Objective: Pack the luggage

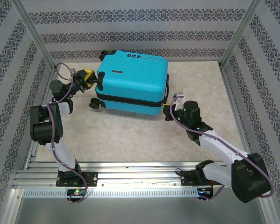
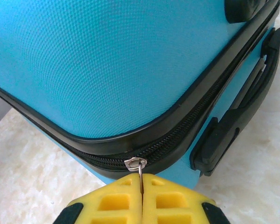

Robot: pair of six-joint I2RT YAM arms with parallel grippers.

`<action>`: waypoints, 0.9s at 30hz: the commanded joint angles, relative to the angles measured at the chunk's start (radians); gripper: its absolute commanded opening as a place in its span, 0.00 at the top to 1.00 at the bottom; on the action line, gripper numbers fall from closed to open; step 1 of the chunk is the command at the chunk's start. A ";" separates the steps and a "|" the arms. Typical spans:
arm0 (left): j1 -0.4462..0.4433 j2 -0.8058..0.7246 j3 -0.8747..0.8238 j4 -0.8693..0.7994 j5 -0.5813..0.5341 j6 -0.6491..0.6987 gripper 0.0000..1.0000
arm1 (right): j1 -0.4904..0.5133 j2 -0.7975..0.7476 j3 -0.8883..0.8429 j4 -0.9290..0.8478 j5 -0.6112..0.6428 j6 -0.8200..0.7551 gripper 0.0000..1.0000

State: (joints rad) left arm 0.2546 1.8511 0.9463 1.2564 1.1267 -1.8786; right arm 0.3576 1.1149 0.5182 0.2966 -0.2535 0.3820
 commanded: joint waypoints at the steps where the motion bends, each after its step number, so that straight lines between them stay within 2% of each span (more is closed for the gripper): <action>1: 0.094 -0.052 0.037 0.170 -0.146 -0.180 1.00 | -0.052 0.014 0.039 -0.064 0.128 0.037 1.00; 3: 0.097 -0.052 0.041 0.170 -0.140 -0.176 1.00 | -0.069 0.040 0.037 -0.028 0.104 0.037 1.00; 5: 0.097 -0.050 0.046 0.170 -0.135 -0.171 1.00 | -0.073 0.053 0.011 0.087 -0.004 0.007 1.00; 7: 0.097 -0.044 0.053 0.170 -0.126 -0.168 1.00 | -0.034 0.039 -0.016 0.157 -0.051 -0.044 1.00; 12: 0.111 -0.020 0.064 0.170 -0.116 -0.152 1.00 | 0.037 0.007 -0.041 0.168 -0.194 -0.137 1.00; 16: 0.123 0.020 0.108 0.171 -0.096 -0.147 1.00 | 0.073 -0.025 -0.065 0.154 -0.229 -0.174 1.00; 19: 0.124 0.053 0.155 0.173 -0.068 -0.145 1.00 | 0.082 -0.014 -0.046 0.115 -0.113 -0.188 1.00; 22: 0.126 0.061 0.188 0.173 -0.039 -0.135 1.00 | 0.088 0.007 -0.031 0.107 0.069 -0.172 1.00; 25: 0.131 0.063 0.200 0.172 -0.022 -0.125 1.00 | 0.140 0.016 -0.019 0.086 0.409 -0.128 1.00; 27: 0.139 0.067 0.200 0.172 -0.017 -0.117 1.00 | 0.147 0.023 -0.008 0.052 0.597 -0.037 1.00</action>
State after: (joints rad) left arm 0.3347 1.9423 1.0668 1.3174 1.2514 -1.9003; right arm 0.5213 1.1339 0.4839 0.3996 -0.1123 0.2569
